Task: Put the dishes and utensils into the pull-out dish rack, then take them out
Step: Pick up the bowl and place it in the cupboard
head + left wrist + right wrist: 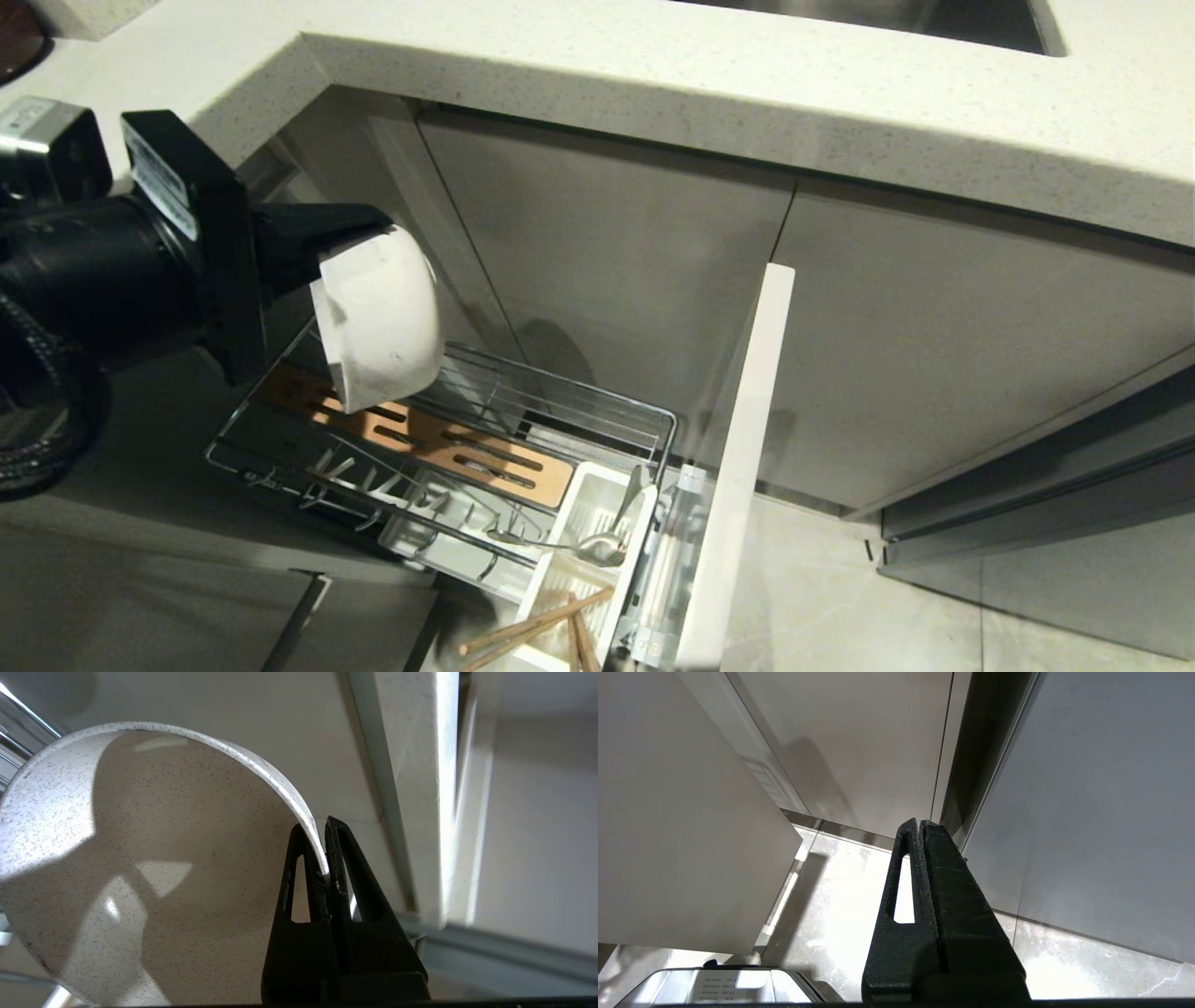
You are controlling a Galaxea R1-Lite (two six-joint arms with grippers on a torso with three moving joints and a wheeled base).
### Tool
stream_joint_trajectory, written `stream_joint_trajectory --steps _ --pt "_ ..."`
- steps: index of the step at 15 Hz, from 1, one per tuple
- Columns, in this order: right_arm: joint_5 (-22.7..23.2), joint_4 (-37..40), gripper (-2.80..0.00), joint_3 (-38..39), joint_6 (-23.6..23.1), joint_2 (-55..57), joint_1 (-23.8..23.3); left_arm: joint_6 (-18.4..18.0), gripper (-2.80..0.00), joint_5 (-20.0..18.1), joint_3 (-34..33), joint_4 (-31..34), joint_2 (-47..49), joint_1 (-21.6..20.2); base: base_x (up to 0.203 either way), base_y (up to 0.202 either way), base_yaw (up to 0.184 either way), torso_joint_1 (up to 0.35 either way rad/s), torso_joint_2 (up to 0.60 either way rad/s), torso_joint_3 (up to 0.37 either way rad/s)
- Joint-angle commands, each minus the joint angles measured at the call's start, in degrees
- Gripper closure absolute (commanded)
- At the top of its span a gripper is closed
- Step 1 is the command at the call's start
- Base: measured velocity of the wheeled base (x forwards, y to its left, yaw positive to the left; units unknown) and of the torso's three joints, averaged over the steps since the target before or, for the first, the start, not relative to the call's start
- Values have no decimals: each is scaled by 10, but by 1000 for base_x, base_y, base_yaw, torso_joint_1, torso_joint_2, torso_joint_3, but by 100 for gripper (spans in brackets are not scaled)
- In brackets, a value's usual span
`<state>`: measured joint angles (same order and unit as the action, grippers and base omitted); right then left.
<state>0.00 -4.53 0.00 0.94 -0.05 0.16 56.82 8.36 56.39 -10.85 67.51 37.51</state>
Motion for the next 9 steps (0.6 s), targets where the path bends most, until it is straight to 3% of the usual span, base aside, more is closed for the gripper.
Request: stream_joint_trajectory --steps 1,4,7,9 --pt "0 0 0 15 0 0 0 45 0 20 -51 -89 21 4 0 0 0 0 0 0" --pt "0 0 0 15 0 0 0 75 0 71 -103 -155 55 7 0 0 0 0 0 0" --pt "0 0 0 15 0 0 0 93 0 91 -154 -270 95 8 0 0 0 0 0 0" --pt "0 0 0 15 0 0 0 100 0 99 -165 -305 111 16 0 0 0 0 0 0"
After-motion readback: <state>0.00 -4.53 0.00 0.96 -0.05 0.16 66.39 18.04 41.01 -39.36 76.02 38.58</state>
